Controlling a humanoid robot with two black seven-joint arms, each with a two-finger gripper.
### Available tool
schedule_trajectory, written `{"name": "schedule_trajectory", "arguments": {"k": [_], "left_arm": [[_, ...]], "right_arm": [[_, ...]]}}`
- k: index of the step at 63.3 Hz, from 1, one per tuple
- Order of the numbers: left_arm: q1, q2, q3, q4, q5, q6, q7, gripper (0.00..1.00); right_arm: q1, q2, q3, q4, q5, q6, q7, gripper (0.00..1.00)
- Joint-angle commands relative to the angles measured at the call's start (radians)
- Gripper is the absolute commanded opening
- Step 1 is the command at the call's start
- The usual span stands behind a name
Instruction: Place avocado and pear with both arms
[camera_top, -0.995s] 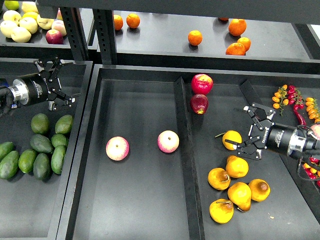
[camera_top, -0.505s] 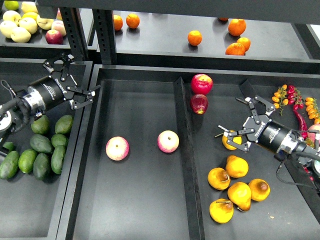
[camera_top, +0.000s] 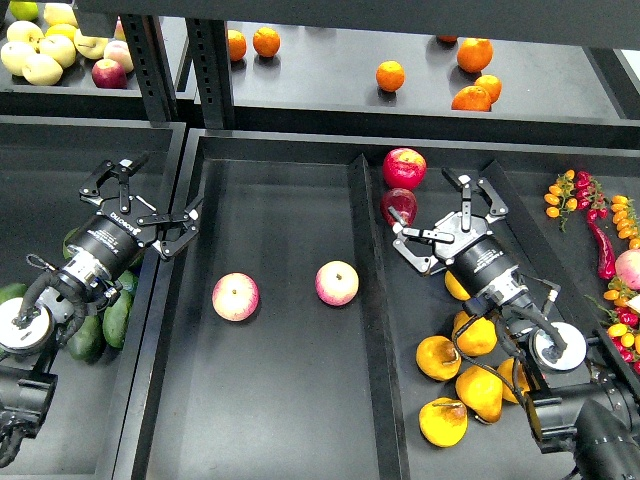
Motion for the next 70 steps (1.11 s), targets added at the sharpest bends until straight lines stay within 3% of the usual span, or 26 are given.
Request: {"name": "schedule_trajectory", "arguments": {"k": [1, 8, 14, 18, 26, 40, 70], "left_arm": [[0.041, 0.0, 0.027, -0.013, -0.043, 0.0, -0.069, 1.0], [0.092, 0.0, 0.033, -0.041, -0.111, 0.0, -0.072, 1.0], [0.143, 0.0, 0.039, -0.058, -0.117, 0.0, -0.098, 1.0], [0.158, 0.0, 0.038, -0.061, -0.117, 0.0, -0.148, 1.0], [0.207, 0.0, 0.047, -0.072, -0.117, 0.0, -0.315, 1.0], [0.33, 0.0, 0.108, -0.148, -0.115, 0.0, -0.312, 1.0], [0.402, 0.0, 0.125, -0.211, -0.115, 0.0, -0.306, 1.0]], "right_arm": [[-0.002, 0.0, -0.02, -0.001, 0.001, 0.0, 0.198, 1.0], [-0.002, 0.0, -0.034, 0.0, 0.001, 0.0, 0.315, 1.0], [-0.017, 0.0, -0.037, 0.011, 0.001, 0.0, 0.357, 1.0], [-0.057, 0.0, -0.038, 0.029, -0.002, 0.0, 0.361, 1.0], [-0.167, 0.0, -0.047, 0.088, -0.003, 0.0, 0.351, 1.0], [-0.273, 0.0, -0.072, 0.141, -0.005, 0.0, 0.349, 1.0], [-0.394, 0.0, -0.107, 0.183, -0.005, 0.0, 0.348, 1.0]]}}
